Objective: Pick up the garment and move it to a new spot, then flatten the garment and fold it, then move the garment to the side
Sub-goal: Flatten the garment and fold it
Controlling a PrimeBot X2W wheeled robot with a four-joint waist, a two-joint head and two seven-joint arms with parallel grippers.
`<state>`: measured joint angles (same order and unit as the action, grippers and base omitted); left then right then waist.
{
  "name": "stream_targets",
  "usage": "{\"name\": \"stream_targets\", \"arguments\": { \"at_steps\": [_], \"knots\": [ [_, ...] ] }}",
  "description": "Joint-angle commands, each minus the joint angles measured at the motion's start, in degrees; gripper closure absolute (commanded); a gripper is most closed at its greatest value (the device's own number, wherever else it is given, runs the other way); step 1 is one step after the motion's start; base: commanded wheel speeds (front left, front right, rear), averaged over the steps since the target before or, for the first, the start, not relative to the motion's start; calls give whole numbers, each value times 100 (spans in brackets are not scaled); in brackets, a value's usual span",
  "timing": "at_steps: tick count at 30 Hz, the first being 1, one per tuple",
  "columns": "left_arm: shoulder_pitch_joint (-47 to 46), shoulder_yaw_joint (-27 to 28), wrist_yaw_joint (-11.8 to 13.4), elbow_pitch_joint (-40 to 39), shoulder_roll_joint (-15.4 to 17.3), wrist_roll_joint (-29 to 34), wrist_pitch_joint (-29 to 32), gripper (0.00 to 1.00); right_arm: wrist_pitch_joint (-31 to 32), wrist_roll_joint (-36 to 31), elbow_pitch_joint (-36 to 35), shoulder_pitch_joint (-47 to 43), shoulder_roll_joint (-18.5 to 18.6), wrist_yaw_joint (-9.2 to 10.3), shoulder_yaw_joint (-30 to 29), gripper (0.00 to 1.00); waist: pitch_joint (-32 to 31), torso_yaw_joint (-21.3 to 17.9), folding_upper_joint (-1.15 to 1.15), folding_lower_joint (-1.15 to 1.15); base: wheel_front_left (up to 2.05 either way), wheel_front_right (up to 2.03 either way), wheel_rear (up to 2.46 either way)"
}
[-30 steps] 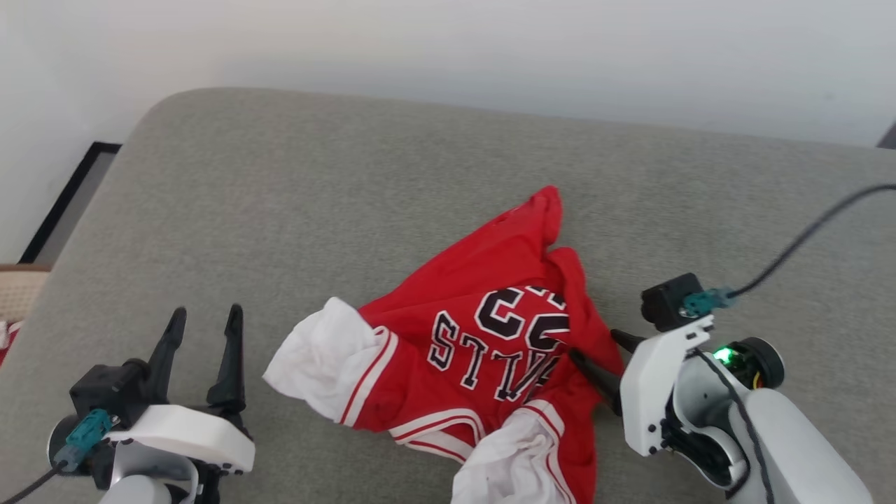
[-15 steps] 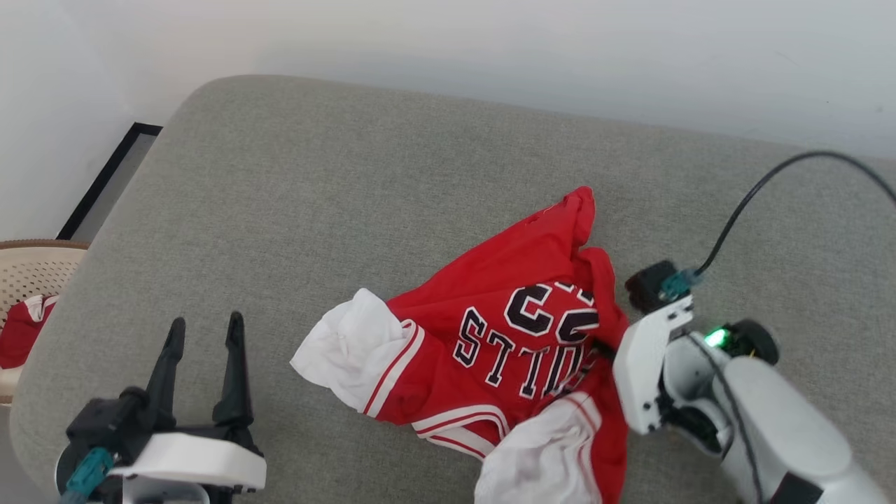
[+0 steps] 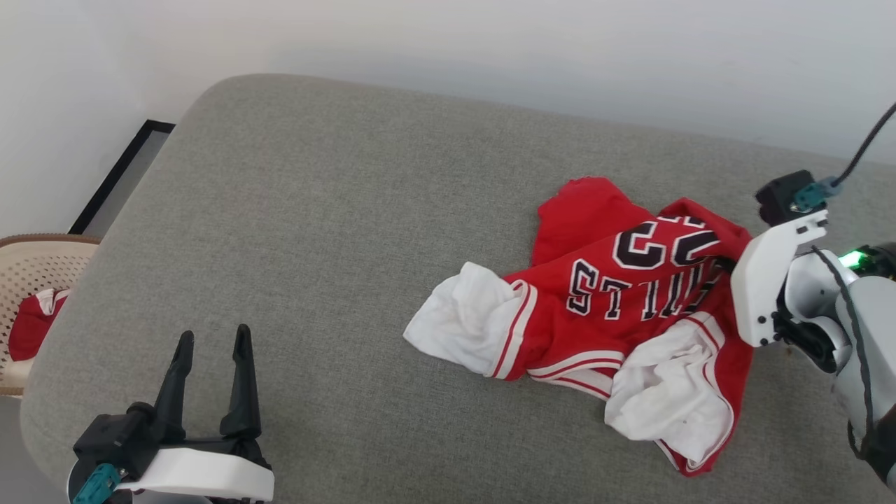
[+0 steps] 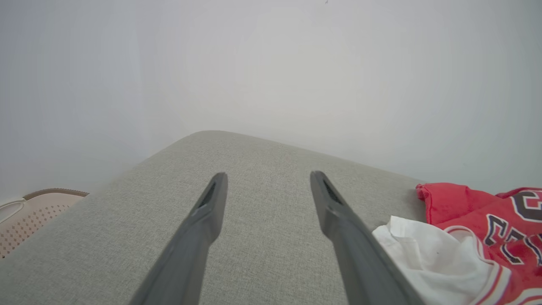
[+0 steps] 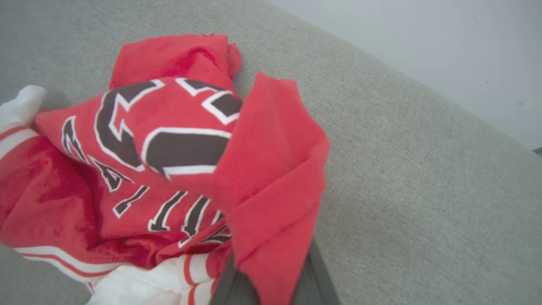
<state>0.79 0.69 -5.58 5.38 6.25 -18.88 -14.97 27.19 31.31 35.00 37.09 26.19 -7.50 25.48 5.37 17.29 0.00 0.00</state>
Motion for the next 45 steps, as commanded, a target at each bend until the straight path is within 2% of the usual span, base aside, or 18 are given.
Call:
{"name": "stream_targets", "arguments": {
  "at_steps": [1,2,4,7,11,17,26,32,38,44,45],
  "knots": [
    [-42,31,-42,23,-15,90,-31,0,-81,8,143,83,15,2,-11,100,19,20,0,0,0,0,0],
    [-61,51,-54,31,-40,91,-31,0,-140,42,281,135,-2,2,-48,81,28,26,0,0,0,0,0],
    [-65,73,-97,52,-81,128,-31,0,-260,35,555,213,-66,2,-24,0,38,27,0,0,0,0,0],
    [-71,117,-130,76,-127,148,-31,0,-456,88,849,333,-144,2,39,0,31,1,0,0,0,0,0],
    [-8,181,-152,100,-163,164,-31,0,-731,144,891,381,-148,2,207,0,-26,-94,0,0,0,0,0],
    [90,335,-184,67,-165,186,-31,0,-892,411,235,181,-50,1,504,0,-105,-337,0,0,0,0,0],
    [89,437,-192,46,-161,258,-30,0,418,1188,-2033,-768,383,2,938,0,-100,-610,0,0,0,0,0],
    [-16,344,-194,86,-172,176,-30,0,1309,1219,-2999,-1388,578,1,912,0,-20,-580,0,0,0,0,0],
    [-93,291,-195,126,-185,124,-30,0,1399,757,-3106,-1583,472,1,895,0,70,-476,0,0,0,0,0],
    [-221,231,-196,177,-197,84,-30,0,1199,296,-2558,-1396,269,1,1134,0,147,-353,0,0,0,0,0],
    [-236,223,-196,187,-201,81,-30,0,1129,254,-2464,-1354,247,2,1165,22,149,-337,0,0,0,0,0]
  ]
}}
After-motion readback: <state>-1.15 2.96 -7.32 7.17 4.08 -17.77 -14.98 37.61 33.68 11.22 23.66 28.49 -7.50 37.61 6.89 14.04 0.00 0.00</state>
